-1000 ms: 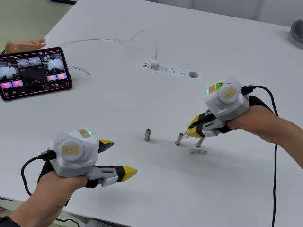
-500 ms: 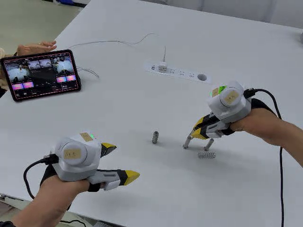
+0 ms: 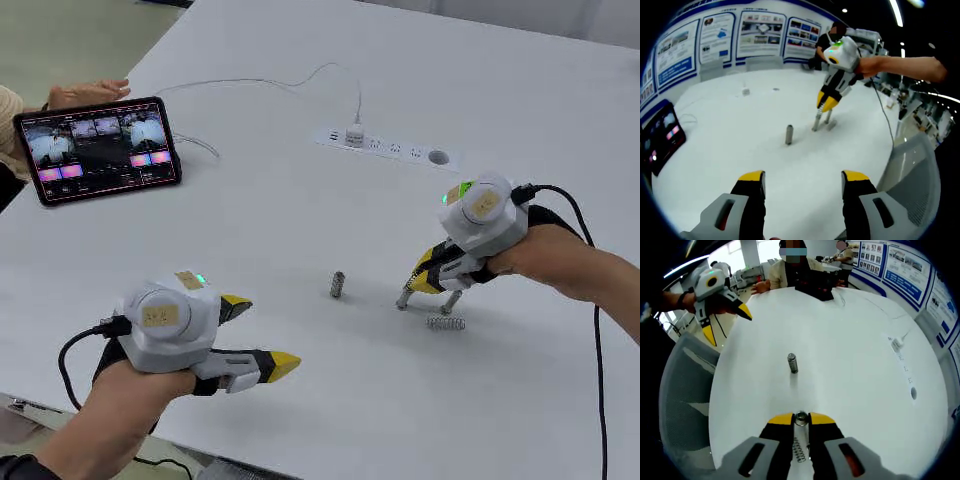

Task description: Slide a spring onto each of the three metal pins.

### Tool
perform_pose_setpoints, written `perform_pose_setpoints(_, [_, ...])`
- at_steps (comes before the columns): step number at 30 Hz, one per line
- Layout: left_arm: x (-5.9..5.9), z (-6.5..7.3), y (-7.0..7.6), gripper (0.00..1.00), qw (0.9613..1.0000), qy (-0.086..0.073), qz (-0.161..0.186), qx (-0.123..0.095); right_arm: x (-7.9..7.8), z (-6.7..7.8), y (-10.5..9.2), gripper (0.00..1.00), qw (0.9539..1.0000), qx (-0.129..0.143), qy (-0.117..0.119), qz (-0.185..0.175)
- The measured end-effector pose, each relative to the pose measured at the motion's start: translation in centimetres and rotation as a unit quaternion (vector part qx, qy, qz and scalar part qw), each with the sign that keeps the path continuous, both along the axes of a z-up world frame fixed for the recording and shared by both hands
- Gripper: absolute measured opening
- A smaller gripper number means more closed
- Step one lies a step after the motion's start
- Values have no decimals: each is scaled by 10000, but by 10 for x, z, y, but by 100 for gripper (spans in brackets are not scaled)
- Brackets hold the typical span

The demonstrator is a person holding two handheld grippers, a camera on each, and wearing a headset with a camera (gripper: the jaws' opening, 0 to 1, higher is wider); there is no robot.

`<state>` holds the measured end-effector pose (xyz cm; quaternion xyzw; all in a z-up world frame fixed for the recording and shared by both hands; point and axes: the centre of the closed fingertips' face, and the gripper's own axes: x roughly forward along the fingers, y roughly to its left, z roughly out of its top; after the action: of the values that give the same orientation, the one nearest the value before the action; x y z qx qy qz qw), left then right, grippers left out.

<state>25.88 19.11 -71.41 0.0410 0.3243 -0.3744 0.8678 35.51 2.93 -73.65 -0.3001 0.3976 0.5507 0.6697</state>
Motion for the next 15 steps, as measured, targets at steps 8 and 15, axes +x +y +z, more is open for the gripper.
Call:
perform_pose_setpoints(8, [1,0,5,62,10000,0,34,31,3,-11,2,12,9999,-98,17,65])
perform_pose_setpoints(15, [2,2,7,62,10000,-13,49,34,4,-21,3,12,9997,-200,41,129])
